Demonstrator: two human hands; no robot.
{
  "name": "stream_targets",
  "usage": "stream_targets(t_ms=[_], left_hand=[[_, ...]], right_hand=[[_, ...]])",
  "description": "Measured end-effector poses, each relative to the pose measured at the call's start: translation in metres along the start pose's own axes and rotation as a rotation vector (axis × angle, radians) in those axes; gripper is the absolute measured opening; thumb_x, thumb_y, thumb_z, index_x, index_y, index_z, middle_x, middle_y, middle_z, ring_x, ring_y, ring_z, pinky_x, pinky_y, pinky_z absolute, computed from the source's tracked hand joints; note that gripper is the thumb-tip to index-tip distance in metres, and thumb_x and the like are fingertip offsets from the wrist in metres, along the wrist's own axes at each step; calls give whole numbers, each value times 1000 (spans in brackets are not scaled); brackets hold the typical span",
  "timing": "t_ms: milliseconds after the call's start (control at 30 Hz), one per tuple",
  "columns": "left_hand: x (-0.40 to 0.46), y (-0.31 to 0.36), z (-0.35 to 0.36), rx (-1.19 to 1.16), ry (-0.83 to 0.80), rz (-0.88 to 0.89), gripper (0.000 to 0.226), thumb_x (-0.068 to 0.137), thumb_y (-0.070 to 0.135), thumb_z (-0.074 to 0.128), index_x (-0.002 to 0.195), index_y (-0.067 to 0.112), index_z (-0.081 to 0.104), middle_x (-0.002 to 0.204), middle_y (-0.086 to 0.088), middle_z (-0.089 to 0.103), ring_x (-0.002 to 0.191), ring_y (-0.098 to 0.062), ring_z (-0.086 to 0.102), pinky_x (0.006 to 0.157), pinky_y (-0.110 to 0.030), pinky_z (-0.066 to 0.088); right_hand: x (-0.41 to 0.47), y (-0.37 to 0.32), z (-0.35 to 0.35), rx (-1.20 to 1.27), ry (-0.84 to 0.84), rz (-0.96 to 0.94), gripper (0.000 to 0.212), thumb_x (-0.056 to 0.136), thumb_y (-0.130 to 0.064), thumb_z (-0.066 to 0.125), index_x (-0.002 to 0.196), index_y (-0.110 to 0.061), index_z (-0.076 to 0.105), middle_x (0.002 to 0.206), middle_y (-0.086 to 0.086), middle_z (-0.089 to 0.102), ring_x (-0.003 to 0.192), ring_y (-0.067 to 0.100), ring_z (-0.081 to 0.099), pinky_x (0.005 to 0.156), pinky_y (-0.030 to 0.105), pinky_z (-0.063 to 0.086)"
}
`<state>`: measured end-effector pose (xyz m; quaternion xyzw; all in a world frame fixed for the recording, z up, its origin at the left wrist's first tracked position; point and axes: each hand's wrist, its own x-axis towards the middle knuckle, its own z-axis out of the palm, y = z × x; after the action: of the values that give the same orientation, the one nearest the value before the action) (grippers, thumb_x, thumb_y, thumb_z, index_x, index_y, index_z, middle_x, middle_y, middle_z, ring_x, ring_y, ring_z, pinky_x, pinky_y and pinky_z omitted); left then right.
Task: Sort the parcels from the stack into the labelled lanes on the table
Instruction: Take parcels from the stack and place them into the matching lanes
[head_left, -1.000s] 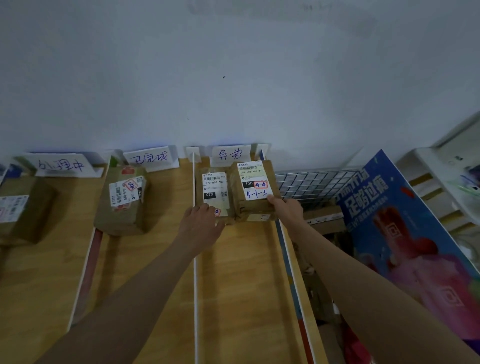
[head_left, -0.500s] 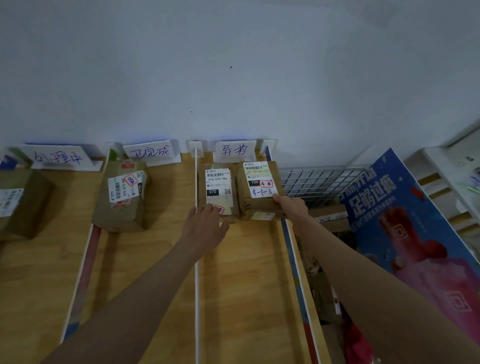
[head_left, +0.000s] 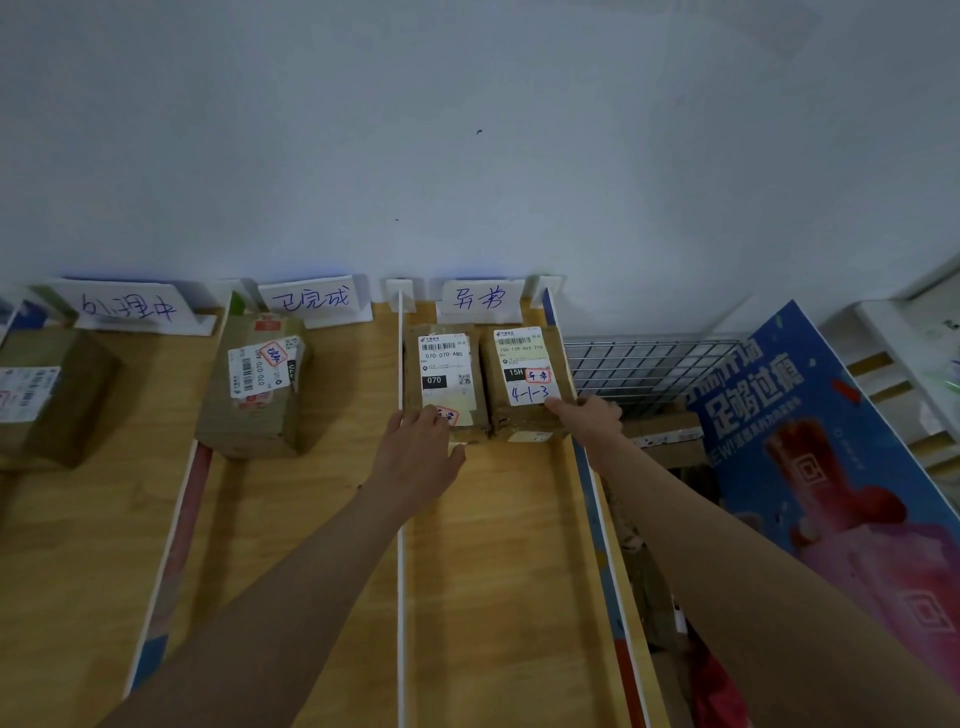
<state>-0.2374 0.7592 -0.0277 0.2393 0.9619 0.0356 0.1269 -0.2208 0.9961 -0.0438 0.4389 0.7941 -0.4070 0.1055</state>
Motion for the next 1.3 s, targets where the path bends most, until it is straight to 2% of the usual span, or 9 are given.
stream_targets(t_ms=[67, 167, 267, 433, 533, 667, 833, 1067, 1300], left_hand=[[-2, 0, -2, 5, -2, 9, 50, 100, 46, 41, 134, 12, 54, 138, -3, 52, 131, -21, 45, 116, -38, 27], [-6, 2, -7, 24, -11, 13, 53, 100, 48, 40, 138, 12, 51, 141, -3, 50, 134, -21, 43, 117, -38, 26], [-14, 1, -13, 26, 5, 20, 53, 101, 47, 39, 139, 12, 50, 143, -4, 49, 134, -22, 42, 117, -39, 25], [-40, -7, -23, 15, 4, 1, 53, 99, 48, 39, 139, 16, 51, 139, -2, 51, 131, -23, 45, 115, -40, 27], [-65, -14, -36, 24, 19, -11, 52, 98, 47, 39, 139, 15, 49, 135, -4, 54, 125, -25, 49, 111, -40, 32], [-112, -30, -63, 60, 64, -55, 50, 100, 47, 37, 133, 12, 53, 134, -6, 54, 126, -26, 48, 110, -40, 33], [-200, -66, -91, 62, 141, -122, 47, 100, 45, 38, 130, 13, 54, 132, -5, 54, 125, -24, 49, 110, -38, 32], [-365, -133, -110, 62, 258, -268, 47, 100, 43, 39, 134, 14, 53, 136, -7, 53, 126, -27, 49, 107, -39, 34], [-529, -195, -108, 59, 234, -426, 51, 102, 46, 37, 142, 16, 45, 144, -5, 46, 133, -26, 43, 111, -40, 32]], right_hand=[[-4, 0, 1, 0, 7, -14, 70, 84, -49, 71, 137, -10, 49, 146, 17, 32, 135, 38, 35, 111, 53, 37], [6, 8, 5, -37, 13, -56, 77, 74, -62, 67, 132, -12, 53, 136, 15, 52, 128, 35, 47, 105, 53, 44], [12, 13, 5, -46, 45, -116, 65, 75, -58, 65, 121, -13, 58, 120, 11, 62, 118, 32, 55, 100, 50, 48], [-73, -11, -16, -125, 108, -270, 33, 91, -36, 61, 110, -10, 64, 114, 12, 63, 117, 31, 53, 105, 50, 40], [-118, -12, -18, -278, 132, -392, 32, 99, -25, 47, 119, -3, 59, 121, 14, 57, 122, 32, 46, 108, 46, 34], [-184, -9, -18, -500, 157, -555, 41, 99, -31, 45, 133, -8, 48, 136, 12, 48, 128, 31, 41, 106, 44, 37], [-285, -10, -6, -543, 210, -734, 40, 100, -33, 44, 134, -11, 46, 133, 11, 52, 125, 29, 46, 103, 44, 41], [-427, -8, 42, -603, 166, -893, 50, 102, -36, 41, 145, -11, 38, 147, 9, 41, 140, 30, 33, 115, 45, 30], [-561, 3, 102, -606, 141, -1053, 46, 102, -40, 40, 135, -9, 48, 137, 10, 51, 130, 30, 44, 106, 43, 35]])
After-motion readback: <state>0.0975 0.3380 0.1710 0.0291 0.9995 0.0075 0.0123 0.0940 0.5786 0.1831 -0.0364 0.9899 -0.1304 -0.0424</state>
